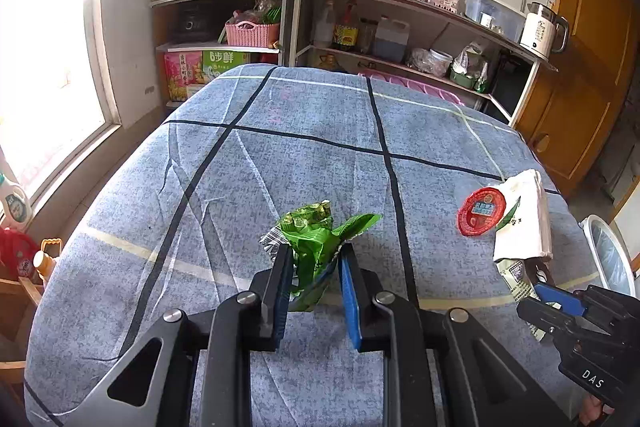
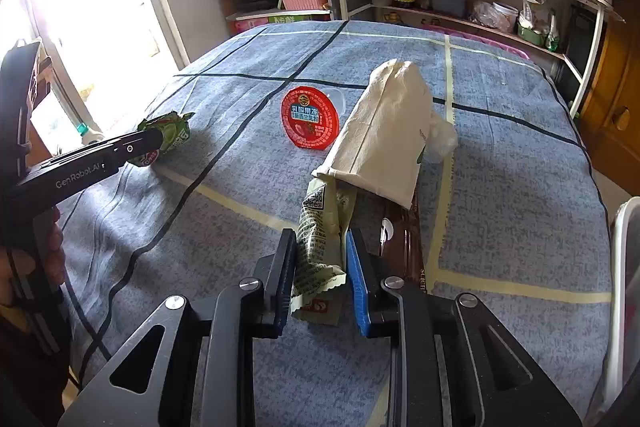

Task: Collect trash
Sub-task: 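Grasp the green crumpled snack bag with the left tool while the right tool grasps the green striped packet, then carry the green snack bag and striped packet over the bin with both tools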

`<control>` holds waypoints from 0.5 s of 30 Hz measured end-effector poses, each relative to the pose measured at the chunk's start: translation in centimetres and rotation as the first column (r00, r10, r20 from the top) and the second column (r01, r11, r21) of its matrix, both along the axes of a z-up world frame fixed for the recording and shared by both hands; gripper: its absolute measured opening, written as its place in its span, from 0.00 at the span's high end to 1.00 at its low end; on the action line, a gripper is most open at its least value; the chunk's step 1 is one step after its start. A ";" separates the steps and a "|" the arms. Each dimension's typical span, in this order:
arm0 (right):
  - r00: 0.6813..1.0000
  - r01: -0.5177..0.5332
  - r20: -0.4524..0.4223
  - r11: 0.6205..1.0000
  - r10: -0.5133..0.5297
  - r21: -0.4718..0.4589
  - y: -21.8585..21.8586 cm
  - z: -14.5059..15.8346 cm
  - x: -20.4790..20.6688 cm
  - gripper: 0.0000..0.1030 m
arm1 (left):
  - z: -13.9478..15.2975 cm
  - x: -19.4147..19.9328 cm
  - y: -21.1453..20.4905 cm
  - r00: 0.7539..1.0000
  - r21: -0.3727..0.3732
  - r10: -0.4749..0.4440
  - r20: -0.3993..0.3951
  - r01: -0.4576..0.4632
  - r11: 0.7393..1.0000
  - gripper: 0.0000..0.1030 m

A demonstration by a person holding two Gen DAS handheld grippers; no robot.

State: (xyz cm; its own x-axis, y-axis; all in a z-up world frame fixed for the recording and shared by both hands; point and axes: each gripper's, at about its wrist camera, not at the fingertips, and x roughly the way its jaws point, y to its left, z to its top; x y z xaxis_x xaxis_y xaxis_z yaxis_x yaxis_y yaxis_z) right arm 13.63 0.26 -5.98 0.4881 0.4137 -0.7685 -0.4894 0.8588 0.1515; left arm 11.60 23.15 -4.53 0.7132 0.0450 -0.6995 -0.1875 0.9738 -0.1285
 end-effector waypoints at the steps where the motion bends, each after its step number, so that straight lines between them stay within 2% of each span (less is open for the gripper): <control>1: 1.000 0.000 0.001 1.000 0.000 0.003 0.0 0.0 -0.1 0.75 | 0.1 -0.1 0.0 1.000 -0.002 -0.003 0.002 0.003 1.000 0.78; 15: 1.000 -0.012 0.023 0.999 0.011 0.040 -1.0 0.9 -1.2 0.76 | 2.4 -2.0 -2.7 0.996 0.020 -0.068 0.053 0.067 0.998 0.78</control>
